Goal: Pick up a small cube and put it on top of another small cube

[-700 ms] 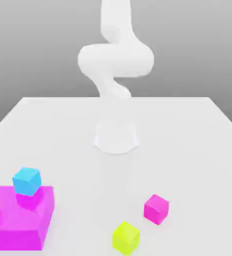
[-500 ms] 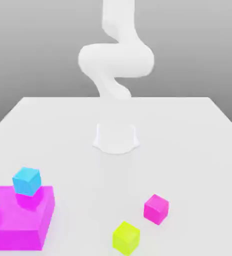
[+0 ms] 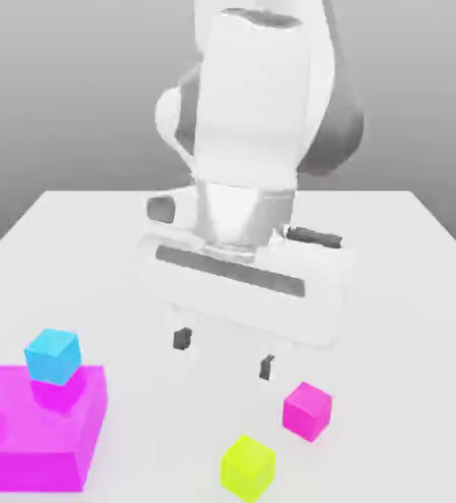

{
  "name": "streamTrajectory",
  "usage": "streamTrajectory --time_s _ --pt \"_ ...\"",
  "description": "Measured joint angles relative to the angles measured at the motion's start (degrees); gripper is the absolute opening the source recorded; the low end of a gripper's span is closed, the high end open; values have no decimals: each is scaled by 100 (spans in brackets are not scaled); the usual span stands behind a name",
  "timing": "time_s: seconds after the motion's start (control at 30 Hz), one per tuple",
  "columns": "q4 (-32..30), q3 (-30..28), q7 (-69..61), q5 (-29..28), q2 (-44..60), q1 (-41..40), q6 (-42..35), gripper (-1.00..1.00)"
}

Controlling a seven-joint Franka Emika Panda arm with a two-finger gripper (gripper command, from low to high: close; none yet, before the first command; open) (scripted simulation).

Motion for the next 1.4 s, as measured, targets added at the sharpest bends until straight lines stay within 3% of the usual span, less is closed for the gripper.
streamTrajectory --time_s 0.17,0.33,0.37,0.57,0.77,1.07,1.17,1.37,1.4 --pt "-203 28 452 278 957 69 494 0" --pt "-36 -386 792 -39 1998 417 1276 0" --pt "-15 -445 815 -69 2105 469 1360 -100" --pt "-3 -474 844 -102 2159 493 1412 -100" --pt "-231 -79 471 379 1150 211 633 -100" --pt "-1258 708 -1068 1137 -311 589 220 -100" --pt "-1606 727 -1624 1438 -733 888 177 -100" --pt "-1645 563 -1107 576 162 868 1075 -100" --pt "-1635 442 -959 369 361 950 1250 100"
